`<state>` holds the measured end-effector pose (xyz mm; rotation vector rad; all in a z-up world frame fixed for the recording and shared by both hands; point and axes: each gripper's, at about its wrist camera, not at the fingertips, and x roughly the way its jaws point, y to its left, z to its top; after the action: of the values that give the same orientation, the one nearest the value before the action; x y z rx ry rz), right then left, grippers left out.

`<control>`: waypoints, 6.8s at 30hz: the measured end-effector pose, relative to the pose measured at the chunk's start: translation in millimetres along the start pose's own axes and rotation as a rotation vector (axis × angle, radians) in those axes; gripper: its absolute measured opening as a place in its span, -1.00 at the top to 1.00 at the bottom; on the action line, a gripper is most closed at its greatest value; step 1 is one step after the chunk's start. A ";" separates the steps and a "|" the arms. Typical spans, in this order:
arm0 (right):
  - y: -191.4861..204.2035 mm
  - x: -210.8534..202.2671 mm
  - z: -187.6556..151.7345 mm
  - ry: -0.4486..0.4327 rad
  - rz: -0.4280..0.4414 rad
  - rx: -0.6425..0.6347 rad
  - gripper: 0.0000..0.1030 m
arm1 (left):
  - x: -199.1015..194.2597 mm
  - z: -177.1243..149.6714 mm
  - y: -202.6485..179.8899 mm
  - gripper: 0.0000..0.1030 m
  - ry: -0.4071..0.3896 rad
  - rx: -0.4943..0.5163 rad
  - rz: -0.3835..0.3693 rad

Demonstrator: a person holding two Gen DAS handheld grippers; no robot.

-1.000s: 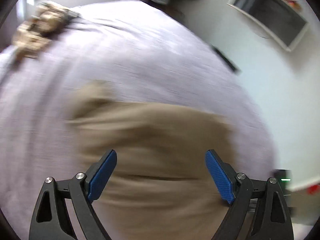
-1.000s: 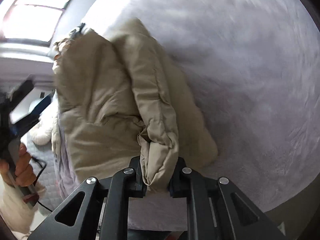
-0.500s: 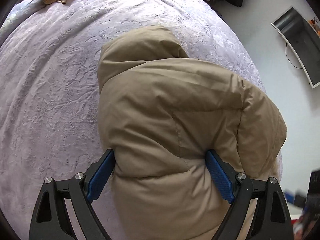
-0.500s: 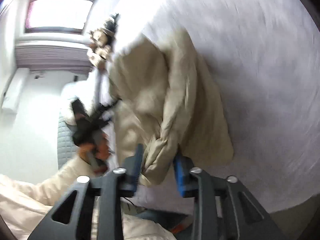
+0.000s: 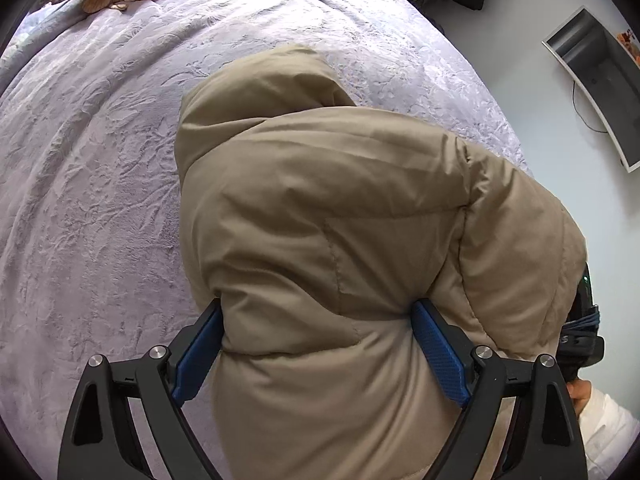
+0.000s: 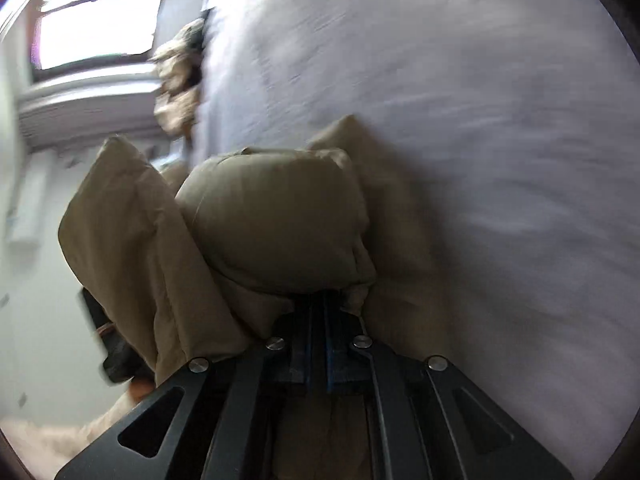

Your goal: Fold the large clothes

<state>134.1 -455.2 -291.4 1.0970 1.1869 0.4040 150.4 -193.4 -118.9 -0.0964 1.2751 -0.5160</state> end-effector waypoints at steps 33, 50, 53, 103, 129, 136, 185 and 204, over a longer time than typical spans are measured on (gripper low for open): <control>50.4 -22.7 -40.5 -0.045 -0.308 -0.129 0.79 | 4.7 -3.6 -32.1 -0.81 0.007 0.085 0.142; 60.4 -74.5 -50.5 -0.100 -0.418 -0.137 -0.99 | 3.5 -1.9 -26.0 -0.82 0.015 0.069 0.132; 60.8 -63.4 -44.1 -0.067 -0.421 -0.153 -0.99 | 3.3 -2.1 -25.9 -0.82 0.013 0.066 0.133; 16.7 30.8 1.1 0.170 -0.122 -0.010 -0.96 | 58.9 -37.4 44.7 -1.00 0.332 -0.269 -0.547; 186.8 136.8 -10.5 0.077 0.008 -0.216 -0.14 | -73.8 47.0 130.0 -0.90 0.113 -0.192 -0.433; 180.4 234.2 3.0 0.115 0.010 -0.155 -0.15 | -35.6 49.7 185.8 -0.92 0.125 -0.276 -0.337; 221.3 116.8 -41.1 -0.156 -0.331 -0.339 0.88 | -57.3 77.5 67.2 -0.99 -0.076 0.112 0.104; 145.0 192.1 -117.9 0.025 -0.547 -0.352 1.00 | -9.7 69.7 40.7 -0.99 -0.052 0.212 0.263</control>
<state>142.3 -188.3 -267.9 0.4380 1.3213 0.1879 226.0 -168.1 -103.2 0.2311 1.1546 -0.4154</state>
